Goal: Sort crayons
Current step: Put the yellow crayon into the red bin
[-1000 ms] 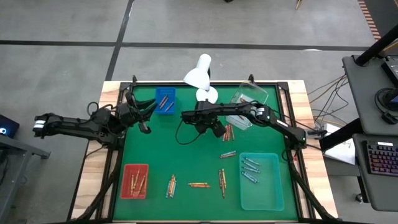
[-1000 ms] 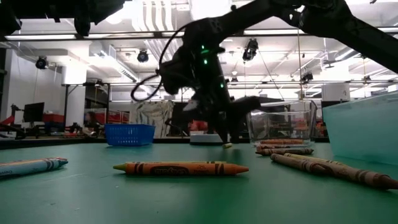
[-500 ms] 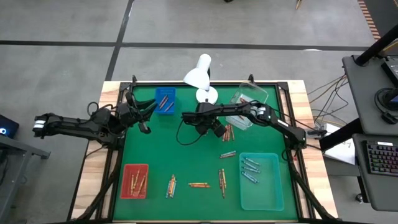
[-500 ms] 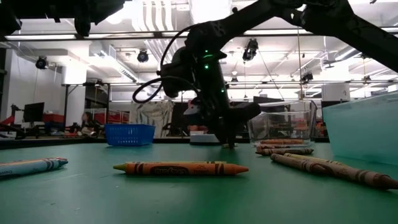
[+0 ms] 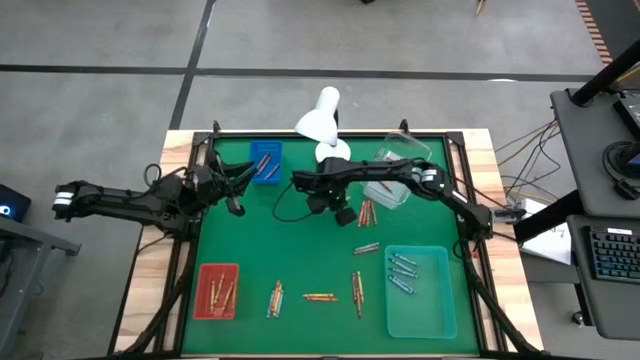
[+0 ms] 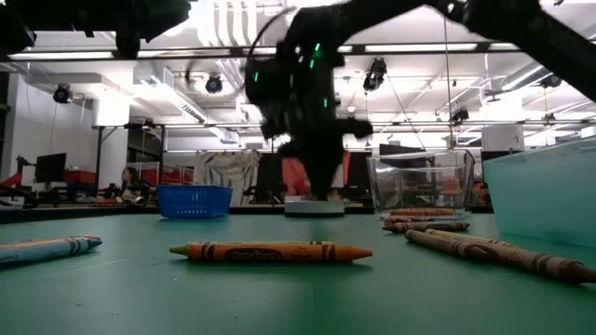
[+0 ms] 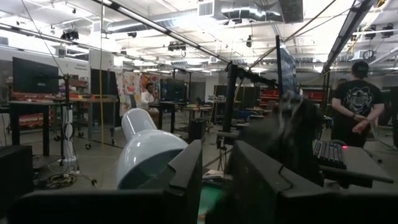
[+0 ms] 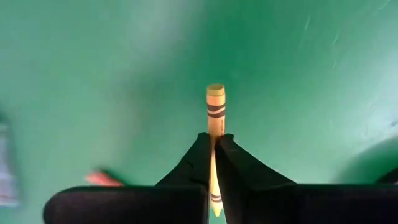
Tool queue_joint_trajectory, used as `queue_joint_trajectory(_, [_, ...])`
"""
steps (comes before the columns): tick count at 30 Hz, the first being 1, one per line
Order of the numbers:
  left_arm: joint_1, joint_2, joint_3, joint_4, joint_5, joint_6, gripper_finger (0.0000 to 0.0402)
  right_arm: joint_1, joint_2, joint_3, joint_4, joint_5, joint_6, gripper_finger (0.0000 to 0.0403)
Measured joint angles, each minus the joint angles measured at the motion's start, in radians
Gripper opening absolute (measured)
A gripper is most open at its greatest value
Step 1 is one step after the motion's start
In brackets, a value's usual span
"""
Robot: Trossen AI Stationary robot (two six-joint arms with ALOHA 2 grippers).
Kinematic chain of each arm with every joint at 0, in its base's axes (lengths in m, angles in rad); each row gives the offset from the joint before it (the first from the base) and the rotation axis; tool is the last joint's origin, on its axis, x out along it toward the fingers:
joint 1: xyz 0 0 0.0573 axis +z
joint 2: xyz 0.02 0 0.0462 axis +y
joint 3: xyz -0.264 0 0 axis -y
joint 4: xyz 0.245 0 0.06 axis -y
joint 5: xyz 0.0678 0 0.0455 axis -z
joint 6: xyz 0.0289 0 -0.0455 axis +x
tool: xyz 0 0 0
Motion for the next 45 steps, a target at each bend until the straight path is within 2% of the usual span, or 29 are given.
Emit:
queue_joint_trajectory(5, [0.000,0.018,0.000,-0.001,0.049,-0.014,0.0076,0.009,-0.133,-0.073,0.128,-0.162,0.028,0.0008])
queue_joint_trajectory(9, [-0.001,0.029,0.000,-0.001,0.112,-0.025,0.0076,0.023,-0.288,-0.227,0.330,-0.246,0.074,0.0008])
queue_joint_trajectory(12, [-0.001,0.041,0.000,-0.005,0.158,-0.028,0.0076,0.029,-0.416,-0.396,0.566,-0.246,0.143,0.0008])
queue_joint_trajectory(18, [-0.001,0.108,0.000,-0.007,0.328,-0.041,0.0076,0.058,-0.610,-0.736,1.174,-0.250,0.331,0.0008])
queue_joint_trajectory(23, [-0.004,0.178,0.000,-0.048,0.347,-0.038,0.0083,0.066,-0.677,-0.929,1.580,-0.262,0.452,0.0008])
queue_joint_trajectory(27, [-0.007,0.248,0.000,-0.050,0.347,-0.007,0.0109,0.080,-0.677,-1.002,1.815,-0.273,0.556,0.0008])
queue_joint_trajectory(31, [-0.008,0.343,0.000,0.013,0.344,0.007,0.0146,0.081,-0.663,-1.010,1.873,-0.268,0.642,0.0008])
queue_joint_trajectory(36, [-0.008,0.461,0.000,0.172,0.339,0.007,0.0181,0.081,-0.663,-1.002,1.867,-0.266,0.640,0.0008])
queue_joint_trajectory(45, [-0.010,0.649,0.000,0.467,0.348,-0.012,0.0190,0.081,-0.663,-0.998,1.866,-0.265,0.622,0.0008])
